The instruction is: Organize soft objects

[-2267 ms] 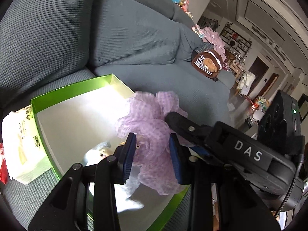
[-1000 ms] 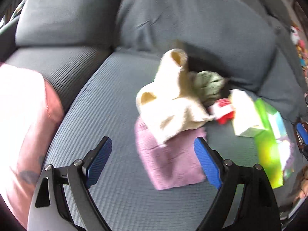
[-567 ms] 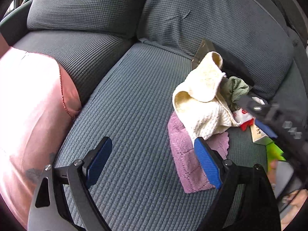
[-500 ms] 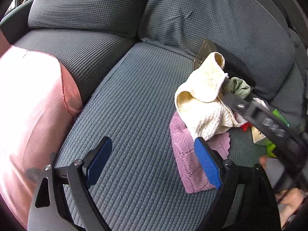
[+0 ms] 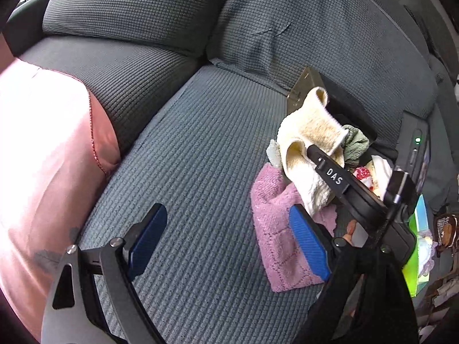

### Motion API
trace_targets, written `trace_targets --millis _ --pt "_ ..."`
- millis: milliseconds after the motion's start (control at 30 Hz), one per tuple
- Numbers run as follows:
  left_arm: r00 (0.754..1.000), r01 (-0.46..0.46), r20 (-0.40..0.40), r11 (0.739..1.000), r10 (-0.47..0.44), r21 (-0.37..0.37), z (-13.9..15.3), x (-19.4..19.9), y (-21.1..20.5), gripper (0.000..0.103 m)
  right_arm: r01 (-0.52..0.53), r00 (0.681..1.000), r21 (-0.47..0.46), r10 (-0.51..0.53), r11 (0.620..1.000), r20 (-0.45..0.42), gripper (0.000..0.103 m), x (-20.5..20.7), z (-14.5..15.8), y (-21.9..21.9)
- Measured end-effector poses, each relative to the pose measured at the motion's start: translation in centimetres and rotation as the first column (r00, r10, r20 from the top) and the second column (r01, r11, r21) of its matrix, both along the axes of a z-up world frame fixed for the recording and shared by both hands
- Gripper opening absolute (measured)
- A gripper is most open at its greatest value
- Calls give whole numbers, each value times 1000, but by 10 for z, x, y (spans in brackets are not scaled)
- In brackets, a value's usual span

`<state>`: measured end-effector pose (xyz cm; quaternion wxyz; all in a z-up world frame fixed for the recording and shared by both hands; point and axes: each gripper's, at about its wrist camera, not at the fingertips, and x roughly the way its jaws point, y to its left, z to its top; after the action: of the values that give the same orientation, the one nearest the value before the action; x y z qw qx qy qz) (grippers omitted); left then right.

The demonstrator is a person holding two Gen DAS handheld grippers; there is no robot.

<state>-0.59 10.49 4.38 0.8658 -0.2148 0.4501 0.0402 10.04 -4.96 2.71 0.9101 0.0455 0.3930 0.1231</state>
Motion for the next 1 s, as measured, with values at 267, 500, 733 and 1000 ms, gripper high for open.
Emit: trace_targets --millis 267,500,733,1000 --pt "1000 -25 8 999 26 -47 1 -3 10 87 -84 994 141 73 986 82 23 -53 72 -31" --pt "998 -57 18 993 59 -106 3 -7 23 86 -157 984 275 173 949 -34 23 -79 81 -54" --pt "998 -61 4 996 61 -67 1 -7 21 87 -244 909 157 282 957 -307 23 -66 20 -23" --pt "1000 -2 -28 999 0 -54 -4 1 10 87 -251 889 4 232 968 -394 57 -65 -2 -9"
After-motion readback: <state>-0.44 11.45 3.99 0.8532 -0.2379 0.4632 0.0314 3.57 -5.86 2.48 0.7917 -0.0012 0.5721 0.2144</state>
